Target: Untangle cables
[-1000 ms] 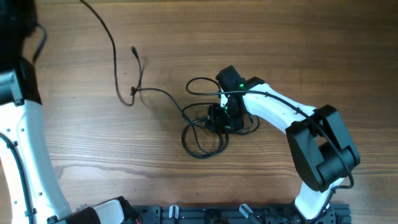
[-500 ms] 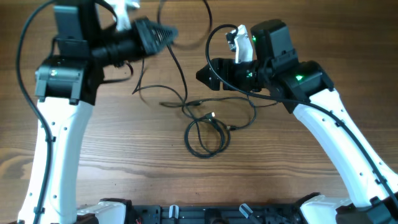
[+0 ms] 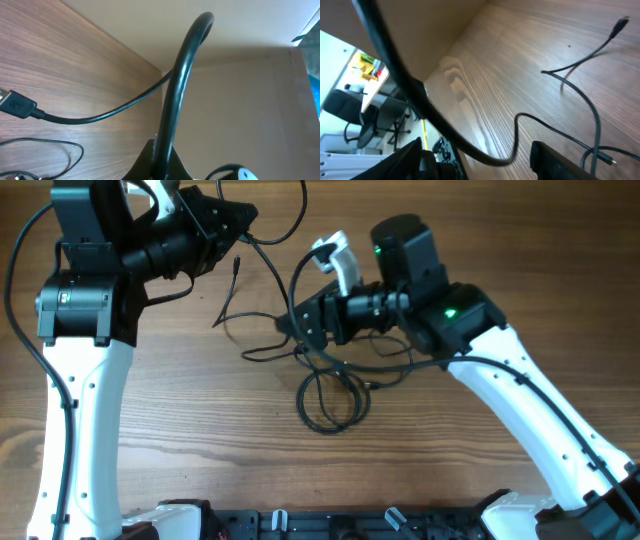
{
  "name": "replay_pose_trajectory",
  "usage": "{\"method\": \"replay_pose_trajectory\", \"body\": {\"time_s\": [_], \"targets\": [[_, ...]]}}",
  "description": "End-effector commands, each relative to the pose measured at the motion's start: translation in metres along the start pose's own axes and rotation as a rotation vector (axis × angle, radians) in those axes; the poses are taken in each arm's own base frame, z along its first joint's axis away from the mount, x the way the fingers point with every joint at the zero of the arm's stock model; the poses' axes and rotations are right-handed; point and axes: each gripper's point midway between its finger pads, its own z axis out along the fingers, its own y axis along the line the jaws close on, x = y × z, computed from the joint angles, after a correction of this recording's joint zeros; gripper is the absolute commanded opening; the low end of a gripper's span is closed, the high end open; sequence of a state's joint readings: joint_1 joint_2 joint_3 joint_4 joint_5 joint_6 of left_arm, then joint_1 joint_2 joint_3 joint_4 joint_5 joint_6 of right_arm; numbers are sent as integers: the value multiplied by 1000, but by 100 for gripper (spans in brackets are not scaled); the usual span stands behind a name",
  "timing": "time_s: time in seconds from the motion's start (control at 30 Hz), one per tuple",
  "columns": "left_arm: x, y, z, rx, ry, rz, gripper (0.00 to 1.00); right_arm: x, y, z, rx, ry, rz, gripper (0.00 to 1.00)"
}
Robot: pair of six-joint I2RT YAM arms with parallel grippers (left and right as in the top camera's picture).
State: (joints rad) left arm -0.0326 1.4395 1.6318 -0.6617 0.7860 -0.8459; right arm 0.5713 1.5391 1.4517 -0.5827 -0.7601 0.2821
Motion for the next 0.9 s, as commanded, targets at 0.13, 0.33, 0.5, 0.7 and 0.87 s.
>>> {"method": "replay_pose_trajectory", "body": {"time_s": [0.13, 0.33, 0.5, 0.7, 0.87], "targets": [[-2, -9, -8, 16, -22, 14, 4, -2, -26, 52, 83, -17, 79, 51], [-7, 1, -8, -34, -56, 11, 13, -9, -21, 46, 88, -45, 75, 4], [-15, 18, -10, -121, -116, -2, 17, -17, -4, 7, 162, -114, 67, 4], [-23, 66, -24, -364, -212, -9, 100, -25, 4, -55, 241, -130, 199, 4], [-13, 90, -26, -472, -150, 63, 100, -69, 15, -117, 251, -261, 183, 4]]}}
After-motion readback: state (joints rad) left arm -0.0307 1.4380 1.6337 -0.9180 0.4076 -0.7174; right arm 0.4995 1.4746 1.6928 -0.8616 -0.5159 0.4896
